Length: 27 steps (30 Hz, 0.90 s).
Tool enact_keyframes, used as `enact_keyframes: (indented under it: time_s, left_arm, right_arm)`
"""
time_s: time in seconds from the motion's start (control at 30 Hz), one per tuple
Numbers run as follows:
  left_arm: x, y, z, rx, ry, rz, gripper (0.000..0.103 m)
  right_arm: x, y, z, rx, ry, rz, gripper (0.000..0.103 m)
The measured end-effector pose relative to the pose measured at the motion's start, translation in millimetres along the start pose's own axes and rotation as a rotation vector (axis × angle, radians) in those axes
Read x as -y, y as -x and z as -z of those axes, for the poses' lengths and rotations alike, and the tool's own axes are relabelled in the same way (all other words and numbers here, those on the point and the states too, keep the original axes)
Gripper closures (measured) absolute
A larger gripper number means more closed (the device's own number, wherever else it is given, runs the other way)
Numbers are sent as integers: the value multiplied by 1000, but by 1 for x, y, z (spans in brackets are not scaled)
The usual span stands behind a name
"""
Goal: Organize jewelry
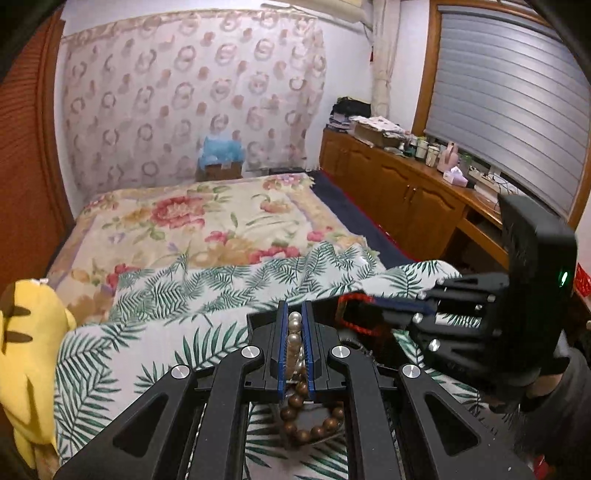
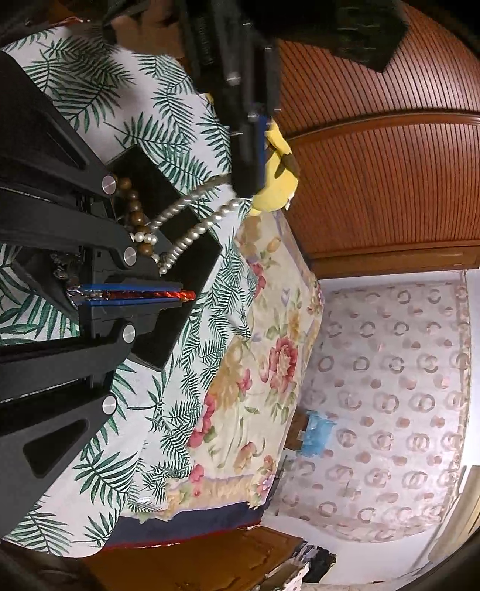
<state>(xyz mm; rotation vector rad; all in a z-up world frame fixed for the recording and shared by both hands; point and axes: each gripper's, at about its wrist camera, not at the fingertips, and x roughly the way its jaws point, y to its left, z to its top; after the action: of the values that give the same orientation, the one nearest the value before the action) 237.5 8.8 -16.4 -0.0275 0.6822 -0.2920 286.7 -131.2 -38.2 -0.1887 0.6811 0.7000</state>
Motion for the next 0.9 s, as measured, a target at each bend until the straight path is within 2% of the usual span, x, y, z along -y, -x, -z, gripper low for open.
enact_keyframes:
  time_s: [0.07, 0.1, 0.17, 0.47, 0.5, 0.53, 0.6, 0.67, 0.8, 0.9]
  left_arm:
    - [-1, -3, 5, -9, 6, -3, 96]
    - [-1, -3, 7, -11, 8, -2, 96]
    - [-1, -3, 10, -12, 10, -5, 96]
    - [1, 1, 20, -7, 6, -17, 95]
    - [2, 3, 21, -11, 6, -26, 87]
    - [5, 7, 24, -4, -3, -30, 71]
    - [11, 15, 27, 16, -13, -23, 53]
    - [18, 21, 33, 17, -25, -17, 49]
    - [31, 27, 41, 15, -44, 18, 31]
    - [45, 29, 47, 2, -72, 46, 27]
  right_arm:
    - [0, 0, -2, -3, 1, 5, 97]
    - [0, 0, -2, -3, 2, 7, 87]
    - [-1, 2, -2, 6, 0, 9, 81]
    - [-4, 28, 12, 25, -22, 41, 80]
    - [-3, 33, 17, 21, -37, 48, 80]
    - [-1, 38, 21, 19, -51, 53, 78]
    - [0, 54, 34, 31, -93, 56, 62]
    - [2, 64, 44, 33, -119, 66, 60]
    - [-1, 84, 71, 11, -137, 105, 58]
    - [-2, 93, 90, -17, -141, 126, 56]
